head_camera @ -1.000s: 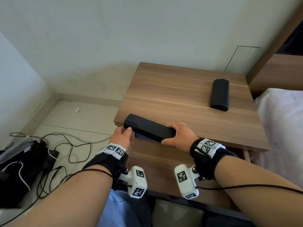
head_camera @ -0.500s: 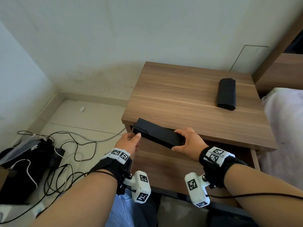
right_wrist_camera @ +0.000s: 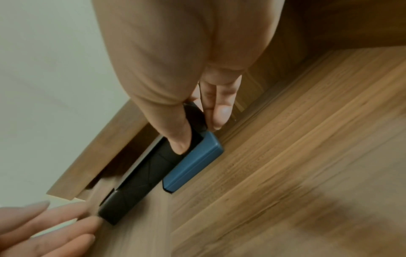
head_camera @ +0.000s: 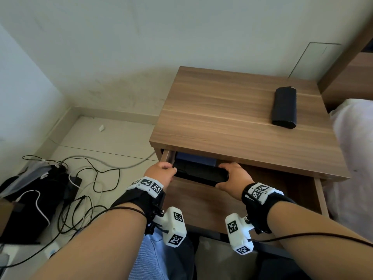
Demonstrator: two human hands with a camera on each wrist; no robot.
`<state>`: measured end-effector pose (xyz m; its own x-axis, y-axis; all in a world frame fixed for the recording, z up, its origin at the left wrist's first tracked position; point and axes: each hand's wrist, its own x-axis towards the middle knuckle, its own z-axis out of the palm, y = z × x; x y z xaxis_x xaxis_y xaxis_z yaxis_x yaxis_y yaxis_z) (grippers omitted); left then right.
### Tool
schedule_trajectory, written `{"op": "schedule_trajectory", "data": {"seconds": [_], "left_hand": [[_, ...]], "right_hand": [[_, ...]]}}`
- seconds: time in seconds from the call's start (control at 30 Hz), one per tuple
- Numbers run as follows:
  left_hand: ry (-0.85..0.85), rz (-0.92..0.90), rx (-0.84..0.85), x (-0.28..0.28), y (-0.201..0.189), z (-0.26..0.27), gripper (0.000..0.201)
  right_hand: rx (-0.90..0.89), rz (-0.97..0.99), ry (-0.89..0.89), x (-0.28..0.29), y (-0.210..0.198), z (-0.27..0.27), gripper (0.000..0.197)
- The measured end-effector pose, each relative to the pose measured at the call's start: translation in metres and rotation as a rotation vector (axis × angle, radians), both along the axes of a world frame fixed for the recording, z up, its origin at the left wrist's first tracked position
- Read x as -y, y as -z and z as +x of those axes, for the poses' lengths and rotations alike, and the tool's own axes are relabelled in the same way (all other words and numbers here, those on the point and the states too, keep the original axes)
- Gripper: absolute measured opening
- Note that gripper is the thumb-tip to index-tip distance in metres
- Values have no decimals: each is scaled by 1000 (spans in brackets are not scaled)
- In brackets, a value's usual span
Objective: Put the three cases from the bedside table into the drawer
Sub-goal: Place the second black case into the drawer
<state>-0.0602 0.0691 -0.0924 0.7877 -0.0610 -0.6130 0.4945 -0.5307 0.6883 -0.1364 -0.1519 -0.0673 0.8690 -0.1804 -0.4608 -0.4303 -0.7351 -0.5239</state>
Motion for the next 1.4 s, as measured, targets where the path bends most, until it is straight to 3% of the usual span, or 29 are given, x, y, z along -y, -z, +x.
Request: {"op": "schedule_trajectory", "data": {"seconds": [0.03, 0.13, 0.2, 0.27, 0.4, 0.53, 0.67, 0.9, 1.17, 1.3, 1.4], "left_hand": [[-5, -6, -2, 1, -1, 0, 54], [-61, -39, -7, 6, -7, 0, 21], [-80, -53, -30, 9, -10, 3, 14], [-49, -51, -70, 12, -12, 5, 17], [21, 1, -71, 18, -10, 9, 55], [79, 55, -19, 19, -9, 8, 32], [119, 104, 5, 20, -7, 8, 60], [125, 110, 3, 23, -13, 9, 46], [113, 48, -53, 20, -16, 8, 59], [51, -28, -81, 21, -18, 9, 54], [28, -21, -36, 23, -30, 8, 40]], "right_hand": [[-13, -14, -4, -1, 3, 0, 71], [-66, -56, -7, 0, 14, 6, 70], [-111, -84, 2, 1, 21, 11, 71], [-151, -106, 11, 1, 25, 18, 72], [-200, -154, -17, -1, 34, 35, 64], [-233, -171, -1, -12, 42, 48, 55], [-187, -66, 23, -14, 52, 50, 70], [-198, -31, -28, -10, 53, 46, 81], [-126, 74, 49, -9, 32, 36, 59], [-82, 185, 61, -11, 21, 33, 41], [-69, 218, 75, -8, 9, 33, 23]]}}
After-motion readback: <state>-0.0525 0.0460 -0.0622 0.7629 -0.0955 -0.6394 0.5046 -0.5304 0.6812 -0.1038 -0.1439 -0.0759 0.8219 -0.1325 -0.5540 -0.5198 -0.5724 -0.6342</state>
